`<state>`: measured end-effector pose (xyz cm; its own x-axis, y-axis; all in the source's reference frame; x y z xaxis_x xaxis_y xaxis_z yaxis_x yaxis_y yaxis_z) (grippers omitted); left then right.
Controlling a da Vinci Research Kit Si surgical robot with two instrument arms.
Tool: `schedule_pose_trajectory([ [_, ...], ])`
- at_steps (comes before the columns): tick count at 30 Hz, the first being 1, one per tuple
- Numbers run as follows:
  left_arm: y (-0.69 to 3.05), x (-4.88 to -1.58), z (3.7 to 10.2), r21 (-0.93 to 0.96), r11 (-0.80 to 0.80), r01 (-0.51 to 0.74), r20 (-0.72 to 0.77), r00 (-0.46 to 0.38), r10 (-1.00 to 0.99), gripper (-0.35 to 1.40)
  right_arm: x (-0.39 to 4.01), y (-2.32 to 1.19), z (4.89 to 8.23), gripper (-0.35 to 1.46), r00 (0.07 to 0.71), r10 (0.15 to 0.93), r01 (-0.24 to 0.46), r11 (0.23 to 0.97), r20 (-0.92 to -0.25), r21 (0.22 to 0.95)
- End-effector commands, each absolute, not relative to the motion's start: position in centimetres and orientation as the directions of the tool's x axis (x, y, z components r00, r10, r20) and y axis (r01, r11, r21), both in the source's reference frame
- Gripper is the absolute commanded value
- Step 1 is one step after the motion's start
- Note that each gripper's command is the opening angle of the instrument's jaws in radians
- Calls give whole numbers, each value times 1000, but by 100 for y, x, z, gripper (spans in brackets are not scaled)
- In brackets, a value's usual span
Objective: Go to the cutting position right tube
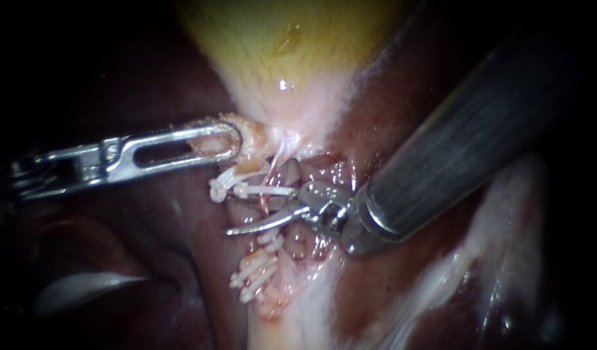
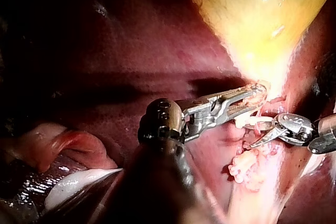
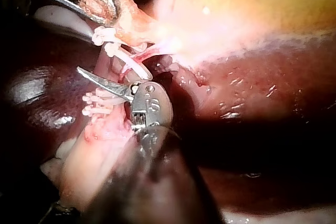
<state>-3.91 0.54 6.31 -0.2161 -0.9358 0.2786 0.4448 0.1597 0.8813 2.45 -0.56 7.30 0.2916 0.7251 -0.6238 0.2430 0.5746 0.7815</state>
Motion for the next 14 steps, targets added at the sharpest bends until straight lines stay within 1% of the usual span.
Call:
schedule_pose_trajectory([
  [1, 54, -391, 632, 881, 160, 445, 279, -216, -936, -35, 245, -56, 729, 141, 292, 725, 244, 574, -624, 782],
  [14, 54, -391, 632, 881, 160, 445, 279, -216, -936, -35, 245, -57, 729, 141, 295, 732, 241, 566, -615, 789],
])
